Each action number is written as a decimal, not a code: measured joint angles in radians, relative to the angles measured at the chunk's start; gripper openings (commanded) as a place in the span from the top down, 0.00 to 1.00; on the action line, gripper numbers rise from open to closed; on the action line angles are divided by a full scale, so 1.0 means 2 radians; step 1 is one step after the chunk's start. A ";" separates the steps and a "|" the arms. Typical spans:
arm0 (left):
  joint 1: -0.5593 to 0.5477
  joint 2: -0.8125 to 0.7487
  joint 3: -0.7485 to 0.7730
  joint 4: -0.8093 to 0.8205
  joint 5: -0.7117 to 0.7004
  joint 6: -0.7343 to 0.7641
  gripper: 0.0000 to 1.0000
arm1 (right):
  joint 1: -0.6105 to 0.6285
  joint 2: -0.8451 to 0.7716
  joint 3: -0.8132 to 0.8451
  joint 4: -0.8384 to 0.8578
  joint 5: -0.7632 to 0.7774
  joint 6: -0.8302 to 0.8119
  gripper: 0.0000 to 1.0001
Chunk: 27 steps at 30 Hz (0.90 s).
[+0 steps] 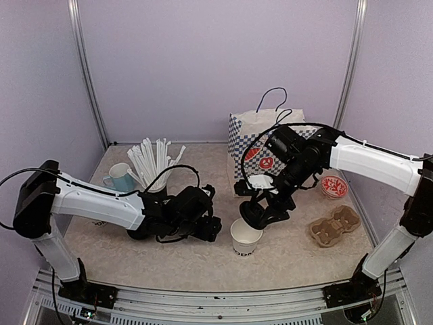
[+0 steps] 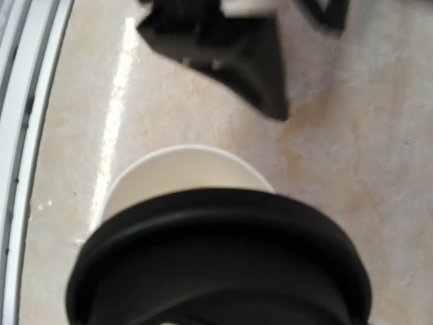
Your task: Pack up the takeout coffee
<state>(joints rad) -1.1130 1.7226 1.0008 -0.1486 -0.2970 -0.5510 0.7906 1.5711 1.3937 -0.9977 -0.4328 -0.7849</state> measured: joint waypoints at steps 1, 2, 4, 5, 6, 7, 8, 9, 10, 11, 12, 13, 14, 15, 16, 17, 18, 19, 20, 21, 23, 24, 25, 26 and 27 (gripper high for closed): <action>-0.002 -0.009 -0.001 -0.003 -0.015 -0.004 0.16 | 0.002 0.003 0.000 0.000 0.003 0.000 0.22; -0.005 -0.017 -0.002 -0.005 -0.029 -0.007 0.14 | 0.005 0.006 0.000 0.000 0.006 0.000 0.22; -0.009 -0.027 -0.002 -0.006 -0.054 -0.015 0.07 | 0.010 0.014 0.000 0.000 0.013 0.000 0.22; -0.011 -0.030 -0.002 -0.007 -0.066 -0.018 0.03 | 0.012 0.019 0.000 -0.001 0.016 -0.001 0.22; -0.012 -0.032 -0.003 -0.008 -0.075 -0.023 0.02 | 0.014 0.022 0.000 -0.001 0.017 -0.001 0.22; -0.014 -0.033 -0.004 -0.009 -0.085 -0.027 0.02 | 0.016 0.025 0.000 -0.001 0.019 -0.001 0.22; -0.015 -0.033 -0.004 -0.010 -0.091 -0.030 0.03 | 0.017 0.028 0.000 -0.002 0.019 0.000 0.22; -0.017 -0.033 -0.005 -0.012 -0.097 -0.035 0.03 | 0.019 0.031 0.000 -0.003 0.021 -0.001 0.22; -0.019 -0.033 -0.005 -0.014 -0.104 -0.038 0.03 | 0.019 0.033 0.000 -0.004 0.023 -0.001 0.22; -0.021 -0.033 -0.006 -0.014 -0.108 -0.041 0.04 | 0.020 0.035 0.001 -0.005 0.024 -0.002 0.22; -0.023 -0.033 -0.006 -0.016 -0.112 -0.043 0.04 | 0.020 0.037 0.002 -0.006 0.024 -0.002 0.22; -0.024 -0.033 -0.008 -0.016 -0.115 -0.046 0.05 | 0.020 0.040 0.003 -0.009 0.025 -0.002 0.22; -0.025 -0.034 -0.010 -0.016 -0.118 -0.048 0.05 | 0.020 0.043 0.006 -0.011 0.025 -0.002 0.22; -0.025 -0.035 -0.015 -0.016 -0.120 -0.050 0.05 | 0.020 0.047 0.010 -0.015 0.026 -0.002 0.22; -0.025 -0.036 -0.017 -0.016 -0.121 -0.051 0.06 | 0.020 0.049 0.012 -0.016 0.026 -0.002 0.22; -0.025 -0.039 -0.023 -0.016 -0.123 -0.053 0.06 | 0.021 0.051 0.015 -0.019 0.026 -0.002 0.22; -0.025 -0.042 -0.028 -0.016 -0.125 -0.055 0.06 | 0.021 0.053 0.018 -0.020 0.026 -0.002 0.22; -0.025 -0.045 -0.033 -0.016 -0.127 -0.057 0.07 | 0.023 0.054 0.020 -0.023 0.026 -0.002 0.22; -0.025 -0.047 -0.036 -0.016 -0.128 -0.059 0.07 | 0.024 0.055 0.024 -0.026 0.026 -0.002 0.22; -0.025 -0.050 -0.039 -0.016 -0.129 -0.060 0.07 | 0.026 0.056 0.026 -0.027 0.026 -0.002 0.22; -0.025 -0.053 -0.043 -0.016 -0.130 -0.063 0.07 | 0.028 0.057 0.031 -0.029 0.026 -0.002 0.22; -0.025 -0.054 -0.043 -0.015 -0.130 -0.064 0.08 | 0.029 0.058 0.034 -0.031 0.027 -0.003 0.22; -0.025 -0.055 -0.044 -0.014 -0.129 -0.065 0.08 | 0.030 0.058 0.036 -0.032 0.027 -0.003 0.22; -0.025 -0.056 -0.047 -0.011 -0.129 -0.067 0.08 | 0.031 0.060 0.039 -0.036 0.028 -0.003 0.22; -0.024 -0.059 -0.050 -0.008 -0.128 -0.068 0.08 | 0.033 0.062 0.041 -0.039 0.029 -0.002 0.22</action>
<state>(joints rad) -1.1618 1.6043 0.9001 -0.1650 -0.5533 -0.6868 0.8558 1.6943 1.4757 -1.0763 -0.3756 -0.7898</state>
